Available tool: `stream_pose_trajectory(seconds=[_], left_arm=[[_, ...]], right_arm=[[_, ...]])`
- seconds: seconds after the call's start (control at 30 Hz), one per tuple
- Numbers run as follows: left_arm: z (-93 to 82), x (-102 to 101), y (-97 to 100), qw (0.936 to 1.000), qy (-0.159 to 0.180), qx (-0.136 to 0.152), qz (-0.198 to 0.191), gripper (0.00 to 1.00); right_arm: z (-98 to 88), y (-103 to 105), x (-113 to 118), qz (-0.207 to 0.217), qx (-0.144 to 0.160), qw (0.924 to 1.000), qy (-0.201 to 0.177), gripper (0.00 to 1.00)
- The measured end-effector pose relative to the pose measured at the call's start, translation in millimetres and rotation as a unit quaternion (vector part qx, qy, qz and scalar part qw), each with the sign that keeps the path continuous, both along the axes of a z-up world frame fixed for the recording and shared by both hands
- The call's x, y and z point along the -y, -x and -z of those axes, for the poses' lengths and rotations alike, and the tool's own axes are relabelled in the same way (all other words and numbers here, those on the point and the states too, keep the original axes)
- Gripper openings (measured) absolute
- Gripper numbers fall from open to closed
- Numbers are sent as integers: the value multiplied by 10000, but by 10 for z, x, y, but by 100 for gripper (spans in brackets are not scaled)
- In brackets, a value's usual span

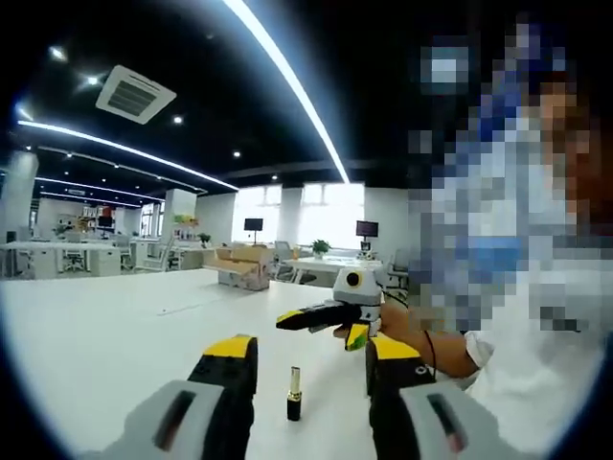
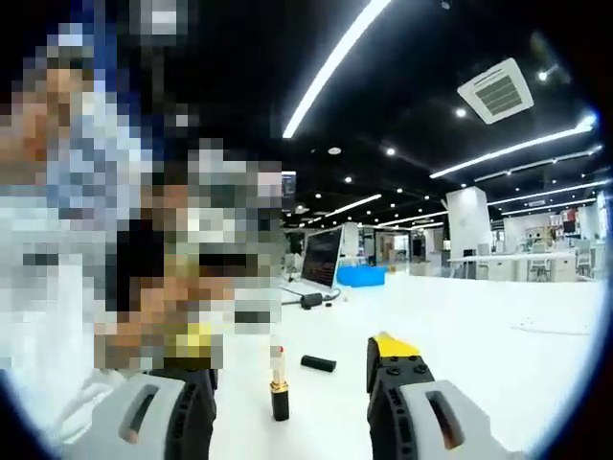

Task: Unscrew the lipstick cap, remove the lipstick, and put the cap back on the lipstick

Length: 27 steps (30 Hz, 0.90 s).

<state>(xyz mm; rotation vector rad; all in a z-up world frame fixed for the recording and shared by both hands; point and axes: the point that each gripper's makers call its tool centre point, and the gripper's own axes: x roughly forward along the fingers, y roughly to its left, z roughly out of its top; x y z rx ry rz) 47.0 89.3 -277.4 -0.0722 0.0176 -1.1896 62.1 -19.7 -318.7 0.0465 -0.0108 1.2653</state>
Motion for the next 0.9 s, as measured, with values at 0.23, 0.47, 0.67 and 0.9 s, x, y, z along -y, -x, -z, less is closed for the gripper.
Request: stream_pose_trajectory(seconds=[0.23, 0.47, 0.67, 0.9], left_arm=[[11, -88, -31, 9999, -112, 40, -122, 55], [24, -230, -38, 9995, -217, -9, -217, 56], [29, -239, -88, 9987, -305, -78, -412, 57], [117, -334, -227, 9925, -981, -216, -691, 55]], right_arm=[[-255, 253, 155, -18, 73, 9998, 208, 58], [-441, 500, 196, -111, 251, 9991, 313, 52], [-418, 537, 160, -186, 245, 9988, 381, 52], [-435, 496, 228, -19, 289, 9986, 443, 52]])
